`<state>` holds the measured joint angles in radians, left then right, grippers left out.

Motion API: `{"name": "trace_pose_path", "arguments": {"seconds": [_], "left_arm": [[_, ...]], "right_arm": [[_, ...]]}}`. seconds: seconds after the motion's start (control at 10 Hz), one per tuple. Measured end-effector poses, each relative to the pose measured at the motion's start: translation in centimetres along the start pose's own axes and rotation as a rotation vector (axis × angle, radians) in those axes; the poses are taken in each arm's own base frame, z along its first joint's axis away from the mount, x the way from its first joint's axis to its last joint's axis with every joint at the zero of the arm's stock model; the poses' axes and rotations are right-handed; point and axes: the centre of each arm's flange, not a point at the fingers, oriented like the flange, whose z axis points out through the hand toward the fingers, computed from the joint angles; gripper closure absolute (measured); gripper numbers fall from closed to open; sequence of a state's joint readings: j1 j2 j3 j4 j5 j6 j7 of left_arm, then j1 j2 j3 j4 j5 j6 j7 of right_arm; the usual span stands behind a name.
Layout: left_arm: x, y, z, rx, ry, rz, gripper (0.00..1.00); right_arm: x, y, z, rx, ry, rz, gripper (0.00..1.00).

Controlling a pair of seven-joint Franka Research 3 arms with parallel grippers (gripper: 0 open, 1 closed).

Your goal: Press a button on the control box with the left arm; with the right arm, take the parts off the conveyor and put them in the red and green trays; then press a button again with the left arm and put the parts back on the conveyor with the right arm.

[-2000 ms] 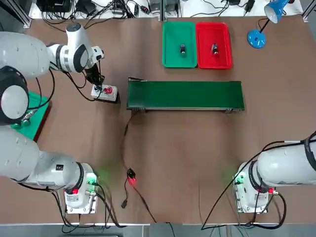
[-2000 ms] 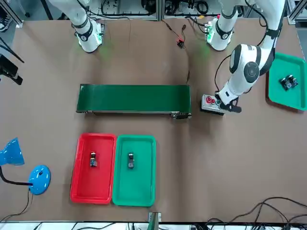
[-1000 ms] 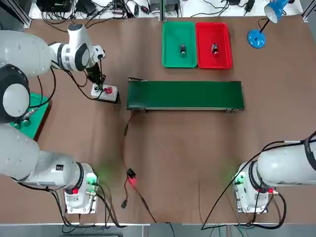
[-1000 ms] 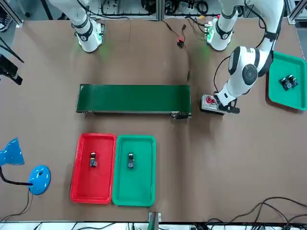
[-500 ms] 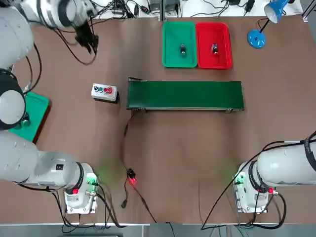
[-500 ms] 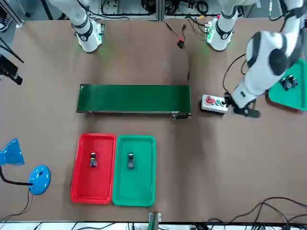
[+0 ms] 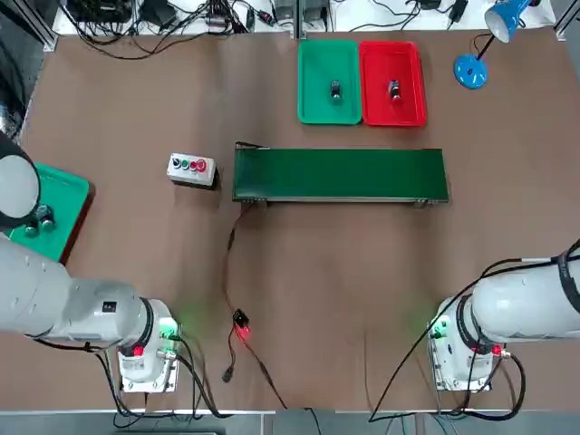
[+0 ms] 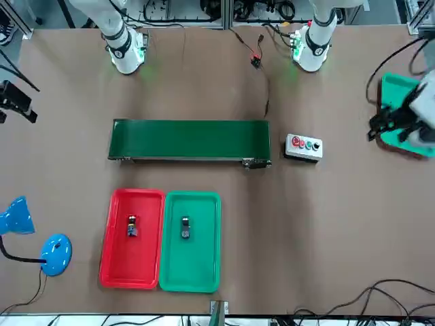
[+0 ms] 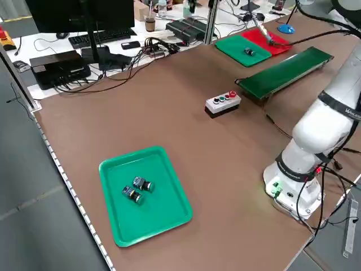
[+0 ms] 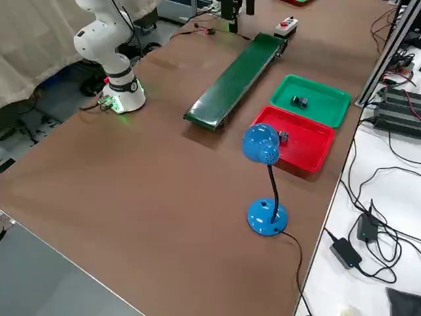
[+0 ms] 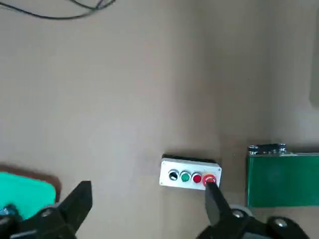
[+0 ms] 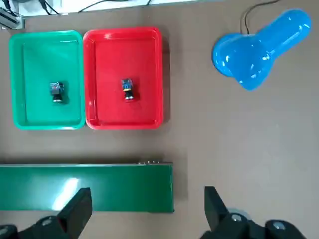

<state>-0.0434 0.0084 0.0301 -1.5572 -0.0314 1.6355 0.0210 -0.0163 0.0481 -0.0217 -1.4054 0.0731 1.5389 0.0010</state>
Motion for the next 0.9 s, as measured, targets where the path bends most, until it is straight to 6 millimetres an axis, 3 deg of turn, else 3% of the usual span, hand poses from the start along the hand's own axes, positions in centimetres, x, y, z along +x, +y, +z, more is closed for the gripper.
{"name": "trace_pose_path", "arguments": {"seconds": [0.2, 0.4, 0.5, 0.7, 0.9], "left_arm": [[-1.8, -1.1, -2.7, -0.001, -0.004, 0.012, 0.0], [-2.3, -1.2, -2.9, -0.002, -0.016, 0.014, 0.0], [-2.1, -1.1, -2.4, -0.002, -0.024, 0.014, 0.0], [-1.3, -1.0, -1.1, -0.002, -0.039, 0.017, 0.0], [-0.8, -1.0, 0.0, -0.001, -0.057, 0.019, 0.0]], "right_arm": [[3.2, -3.1, 5.3, 0.006, 0.004, -0.05, 0.0], [6.9, -6.3, 12.9, 0.012, 0.007, -0.085, 0.0], [8.4, -7.0, 16.4, 0.024, 0.013, -0.084, 0.0], [10.7, -6.1, 22.6, 0.027, 0.024, -0.062, 0.0], [12.3, -5.6, 30.6, 0.019, 0.021, -0.049, 0.0]]}}
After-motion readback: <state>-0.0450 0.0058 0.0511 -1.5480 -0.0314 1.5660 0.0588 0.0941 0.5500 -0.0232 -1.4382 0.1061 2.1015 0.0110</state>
